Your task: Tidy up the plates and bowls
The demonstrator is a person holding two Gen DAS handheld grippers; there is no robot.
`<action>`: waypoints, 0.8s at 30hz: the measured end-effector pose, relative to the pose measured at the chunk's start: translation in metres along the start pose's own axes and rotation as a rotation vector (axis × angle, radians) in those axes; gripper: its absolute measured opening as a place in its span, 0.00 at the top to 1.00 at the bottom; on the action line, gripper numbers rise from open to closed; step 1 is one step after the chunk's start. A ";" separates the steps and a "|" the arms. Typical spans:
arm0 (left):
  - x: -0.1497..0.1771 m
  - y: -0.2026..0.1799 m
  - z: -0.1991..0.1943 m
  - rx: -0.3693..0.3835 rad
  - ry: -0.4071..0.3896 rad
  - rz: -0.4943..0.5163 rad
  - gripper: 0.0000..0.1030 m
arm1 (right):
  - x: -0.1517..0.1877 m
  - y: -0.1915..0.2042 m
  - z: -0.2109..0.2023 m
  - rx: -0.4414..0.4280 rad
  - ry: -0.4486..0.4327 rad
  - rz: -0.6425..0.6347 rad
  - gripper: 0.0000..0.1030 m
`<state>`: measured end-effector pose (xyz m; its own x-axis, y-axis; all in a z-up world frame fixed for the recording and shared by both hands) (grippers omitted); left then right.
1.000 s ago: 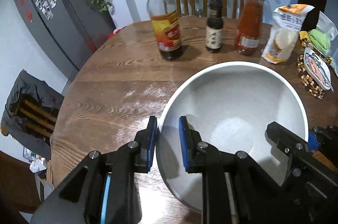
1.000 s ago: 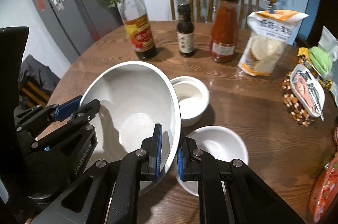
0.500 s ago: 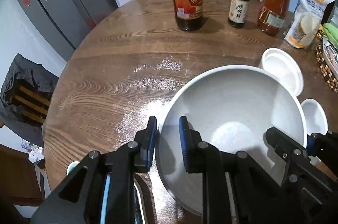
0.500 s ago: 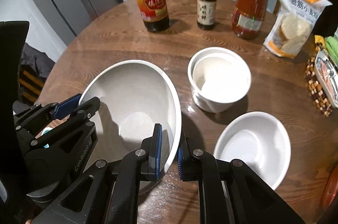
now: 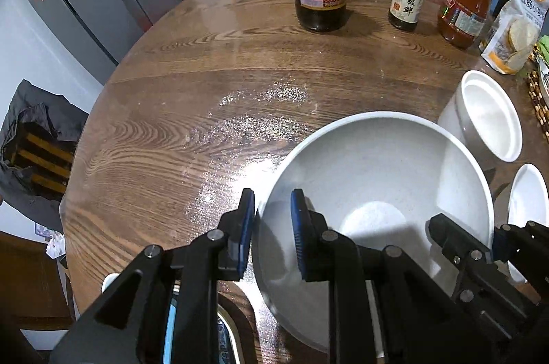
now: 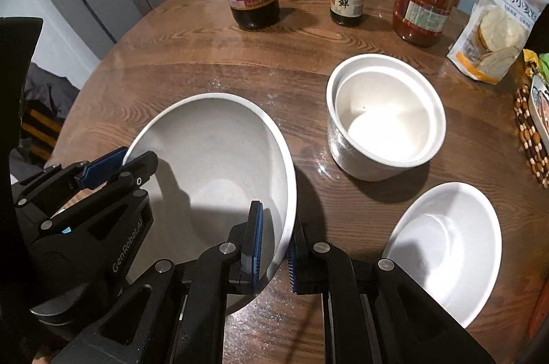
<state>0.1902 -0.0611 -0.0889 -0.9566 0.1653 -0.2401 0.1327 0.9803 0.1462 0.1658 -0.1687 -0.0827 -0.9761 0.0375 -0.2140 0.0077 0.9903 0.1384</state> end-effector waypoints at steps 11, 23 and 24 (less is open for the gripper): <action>-0.001 0.000 0.000 0.002 0.001 -0.003 0.76 | 0.000 0.000 0.000 0.000 0.000 -0.001 0.87; -0.001 0.007 -0.004 -0.006 -0.011 -0.022 0.56 | 0.002 -0.001 -0.006 -0.007 -0.006 0.008 0.86; -0.001 0.008 -0.004 -0.005 -0.012 -0.026 0.54 | 0.002 -0.002 -0.006 -0.006 -0.007 0.008 0.86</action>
Point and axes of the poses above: each gripper's, at about its wrist camera, not at the fingertips, and z roughly the way its jaws point, y to its left, x to its underside, the point moved 3 cm from there along z, roughly the way its jaws point, and after that the axes turned 11 degrees about y, right-handed, at the moved point
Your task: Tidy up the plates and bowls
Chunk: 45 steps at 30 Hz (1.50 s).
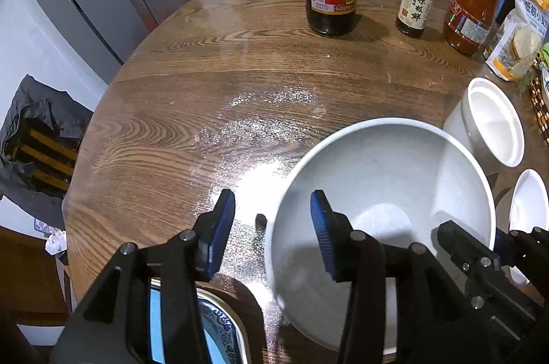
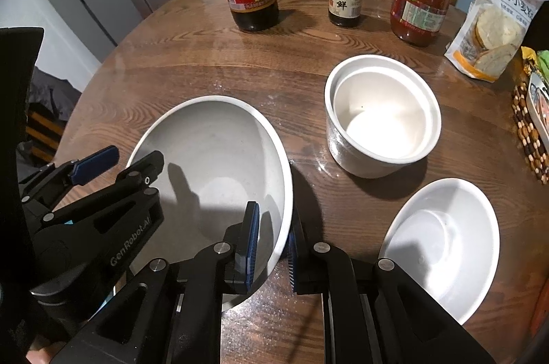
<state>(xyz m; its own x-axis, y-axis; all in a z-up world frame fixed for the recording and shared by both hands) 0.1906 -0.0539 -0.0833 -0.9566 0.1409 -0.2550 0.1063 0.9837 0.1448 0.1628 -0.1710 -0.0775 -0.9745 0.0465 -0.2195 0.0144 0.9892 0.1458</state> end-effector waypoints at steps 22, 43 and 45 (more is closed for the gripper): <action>0.008 0.026 -0.052 0.065 -0.118 -0.074 0.17 | 0.010 0.000 -0.054 -0.098 -0.134 0.023 0.44; 0.074 -0.047 -0.067 0.273 -0.022 0.007 0.01 | 0.068 -0.105 -0.079 0.002 -0.141 0.149 0.32; 0.076 -0.059 -0.070 0.299 -0.012 0.010 0.01 | 0.073 -0.117 -0.081 0.004 -0.143 0.167 0.32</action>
Point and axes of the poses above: each gripper's, at about its wrist camera, not at the fingertips, and z roughly the way its jaws point, y to its left, x to its underside, the point moved 3 cm from there along z, roughly the way its jaws point, and after that the axes turned 11 degrees about y, right-handed, at the moved point
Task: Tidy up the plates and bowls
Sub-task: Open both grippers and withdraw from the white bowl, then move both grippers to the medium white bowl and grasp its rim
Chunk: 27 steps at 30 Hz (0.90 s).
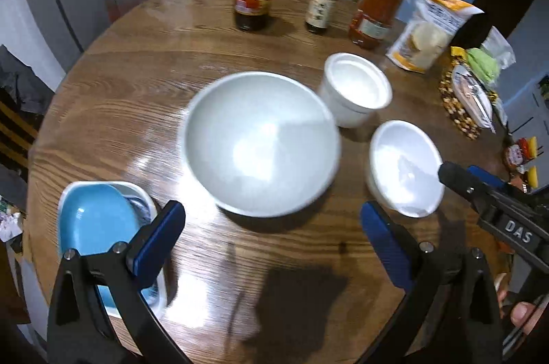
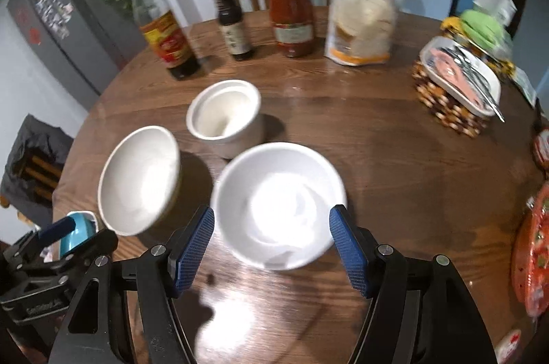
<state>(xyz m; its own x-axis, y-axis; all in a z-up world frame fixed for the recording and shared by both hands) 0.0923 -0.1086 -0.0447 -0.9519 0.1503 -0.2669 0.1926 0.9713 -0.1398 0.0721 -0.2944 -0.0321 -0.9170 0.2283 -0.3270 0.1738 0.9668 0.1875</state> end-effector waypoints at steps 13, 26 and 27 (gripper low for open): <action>-0.008 -0.077 0.042 -0.028 0.029 0.015 0.01 | -0.006 -0.059 0.020 0.003 0.061 0.049 0.32; -0.019 -0.099 0.075 -0.056 0.085 -0.010 0.29 | -0.026 -0.066 0.058 -0.042 0.119 0.012 0.40; -0.019 -0.100 0.077 -0.053 0.087 -0.008 0.35 | -0.027 -0.065 0.061 -0.048 0.123 0.007 0.48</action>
Point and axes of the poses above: each gripper's, at about its wrist camera, not at the fingertips, and z roughly the way its jaws point, y to its left, x to its underside, the point moved 3 cm from there along z, roughly the way its jaws point, and after that the axes turned 11 degrees about y, right-handed, at the moved point
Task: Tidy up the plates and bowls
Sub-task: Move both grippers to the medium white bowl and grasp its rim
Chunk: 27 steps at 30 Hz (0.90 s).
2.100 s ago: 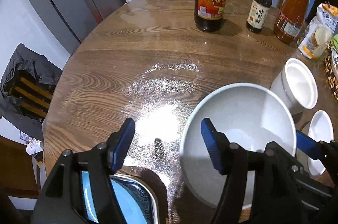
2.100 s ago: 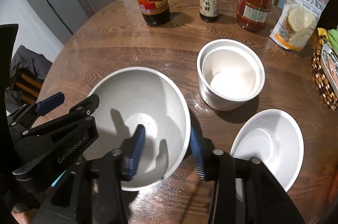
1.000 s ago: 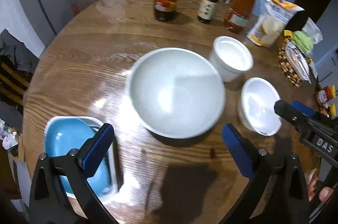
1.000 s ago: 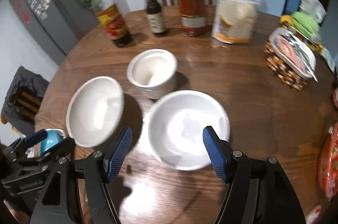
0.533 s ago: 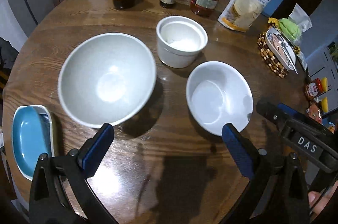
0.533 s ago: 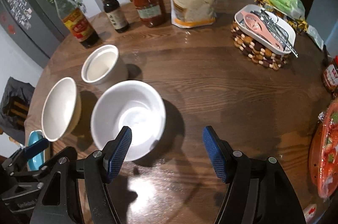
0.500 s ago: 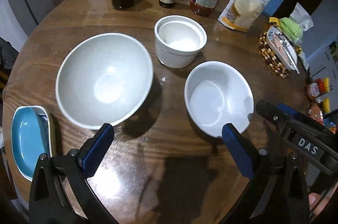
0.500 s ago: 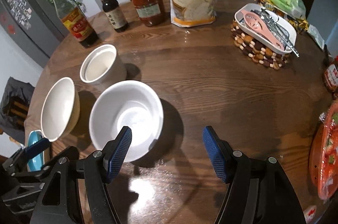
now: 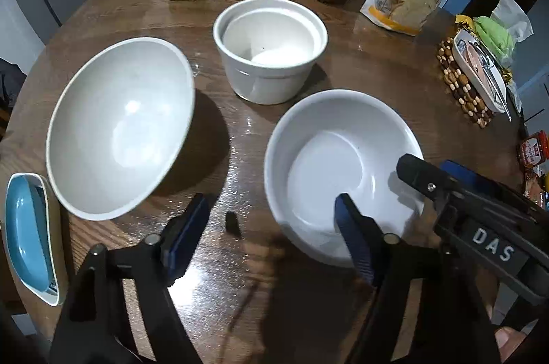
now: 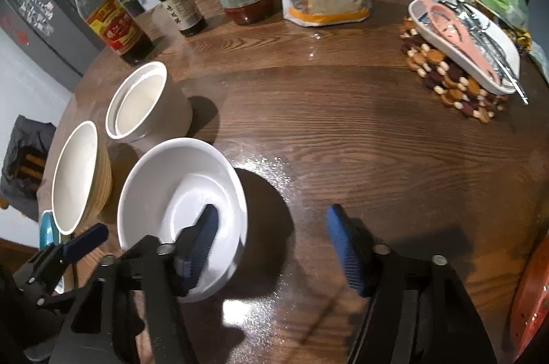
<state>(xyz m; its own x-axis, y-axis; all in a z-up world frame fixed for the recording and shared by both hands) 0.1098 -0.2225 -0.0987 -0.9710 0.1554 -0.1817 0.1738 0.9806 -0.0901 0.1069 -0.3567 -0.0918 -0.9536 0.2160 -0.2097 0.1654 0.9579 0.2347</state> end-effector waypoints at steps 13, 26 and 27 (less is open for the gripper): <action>-0.005 -0.008 0.016 0.032 0.038 0.043 0.85 | 0.002 0.004 0.014 -0.047 0.038 -0.018 0.82; -0.004 -0.009 0.015 0.022 0.009 0.109 0.87 | 0.009 0.016 0.012 -0.026 0.027 -0.023 0.89; -0.003 -0.008 0.013 0.028 0.006 0.110 0.87 | 0.010 0.016 0.009 -0.028 0.021 -0.021 0.89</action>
<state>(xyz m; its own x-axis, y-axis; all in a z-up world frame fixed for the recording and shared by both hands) 0.1135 -0.2325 -0.1106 -0.9468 0.2630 -0.1857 0.2839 0.9539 -0.0968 0.1020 -0.3373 -0.0984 -0.9620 0.1914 -0.1947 0.1384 0.9565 0.2567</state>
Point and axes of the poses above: each gripper's, at about its wrist camera, not at the fingertips, and z roughly the way its jaws point, y to its left, x to its underside, the point moved 3 cm from there along z, roughly the way its jaws point, and after that the axes turned 11 degrees about y, right-handed, at the moved point
